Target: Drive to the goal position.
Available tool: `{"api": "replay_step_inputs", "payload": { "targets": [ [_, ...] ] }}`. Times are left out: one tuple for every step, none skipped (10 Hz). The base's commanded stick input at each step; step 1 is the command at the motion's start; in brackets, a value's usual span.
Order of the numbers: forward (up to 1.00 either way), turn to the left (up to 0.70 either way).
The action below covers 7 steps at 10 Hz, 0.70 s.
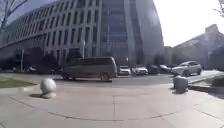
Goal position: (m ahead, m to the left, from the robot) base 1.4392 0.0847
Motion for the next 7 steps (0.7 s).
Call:
{"api": "replay_step_inputs", "payload": {
  "targets": [
    [1.0, -0.02],
    [1.0, -0.01],
    [1.0, -0.08],
    [1.0, -0.16],
    [1.0, -0.23],
    [1.0, -0.31],
    [1.0, -0.37]
  ]
}}
